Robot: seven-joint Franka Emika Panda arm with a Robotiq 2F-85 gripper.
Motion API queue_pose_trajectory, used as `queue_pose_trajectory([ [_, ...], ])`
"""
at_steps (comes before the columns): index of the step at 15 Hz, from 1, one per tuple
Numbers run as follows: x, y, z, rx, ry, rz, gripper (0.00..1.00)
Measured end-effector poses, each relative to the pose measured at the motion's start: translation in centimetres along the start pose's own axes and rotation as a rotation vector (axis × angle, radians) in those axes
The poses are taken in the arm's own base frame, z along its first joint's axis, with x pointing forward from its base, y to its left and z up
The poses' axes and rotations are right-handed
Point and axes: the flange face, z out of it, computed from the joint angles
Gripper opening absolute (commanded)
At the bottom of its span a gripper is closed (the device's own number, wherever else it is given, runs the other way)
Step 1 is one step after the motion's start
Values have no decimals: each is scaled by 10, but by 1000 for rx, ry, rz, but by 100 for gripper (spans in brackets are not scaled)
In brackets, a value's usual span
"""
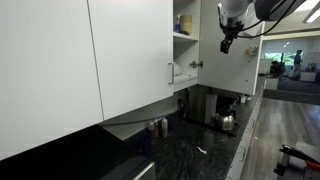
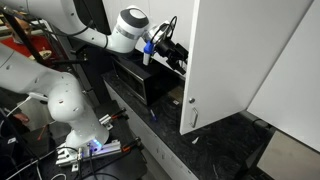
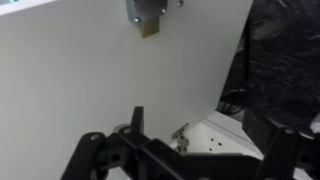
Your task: Open the right cabinet door
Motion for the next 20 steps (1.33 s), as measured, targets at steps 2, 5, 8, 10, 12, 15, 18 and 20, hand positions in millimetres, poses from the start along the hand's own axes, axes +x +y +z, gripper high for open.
queue_pose_trajectory([
  [2, 3, 4, -10, 112, 20, 29, 100],
  [5, 3, 18, -21, 281, 33, 67, 100],
  [8, -6, 32, -29, 455, 30, 95, 100],
  [10, -15, 39, -33, 579, 32, 106, 100],
  [12, -25, 43, -37, 696, 28, 116, 100],
  [15, -40, 46, -42, 829, -3, 126, 100],
  [18, -50, 47, -46, 898, -53, 152, 100],
  [20, -51, 48, -47, 903, -56, 156, 100],
])
